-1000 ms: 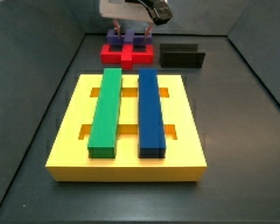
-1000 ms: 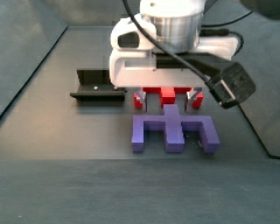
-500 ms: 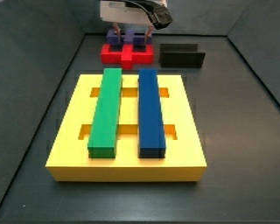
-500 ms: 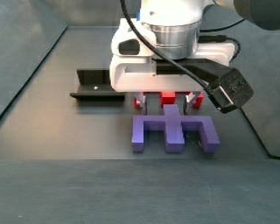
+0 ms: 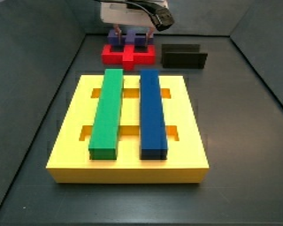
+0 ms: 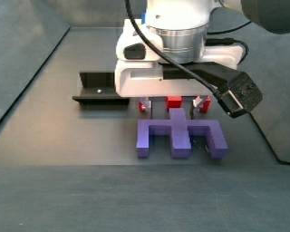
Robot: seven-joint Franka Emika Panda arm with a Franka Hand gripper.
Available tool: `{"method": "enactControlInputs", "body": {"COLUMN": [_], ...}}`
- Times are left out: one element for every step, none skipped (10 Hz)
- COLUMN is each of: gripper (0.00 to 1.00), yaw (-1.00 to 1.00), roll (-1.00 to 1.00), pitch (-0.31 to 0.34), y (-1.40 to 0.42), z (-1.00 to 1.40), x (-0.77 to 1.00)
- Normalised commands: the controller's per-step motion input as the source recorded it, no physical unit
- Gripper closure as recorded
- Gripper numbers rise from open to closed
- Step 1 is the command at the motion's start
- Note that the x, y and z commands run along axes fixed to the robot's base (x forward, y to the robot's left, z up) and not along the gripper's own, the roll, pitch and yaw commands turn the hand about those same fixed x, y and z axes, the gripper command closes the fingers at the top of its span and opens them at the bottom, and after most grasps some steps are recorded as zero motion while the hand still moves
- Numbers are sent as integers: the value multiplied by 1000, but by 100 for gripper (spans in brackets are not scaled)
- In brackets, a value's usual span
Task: Pick up the purple object. Move up. Place the purple object on the fixture. Regrasp the purple object. Move to above the board. Insert the purple object.
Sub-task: Pick up the purple object.
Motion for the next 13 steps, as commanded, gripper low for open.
{"method": "enactControlInputs", "body": {"gripper": [100,100,100,100,100,100,100,100,100,100,100,100,100], "yaw": [0,0,0,0,0,0,0,0,0,0,0,0,0], "roll": [0,0,0,0,0,0,0,0,0,0,0,0,0], "pitch": [0,0,0,0,0,0,0,0,0,0,0,0,0], "y": [0,0,0,0,0,0,0,0,0,0,0,0,0], "z": [0,0,0,0,0,0,0,0,0,0,0,0,0], "x": [0,0,0,0,0,0,0,0,0,0,0,0,0]}}
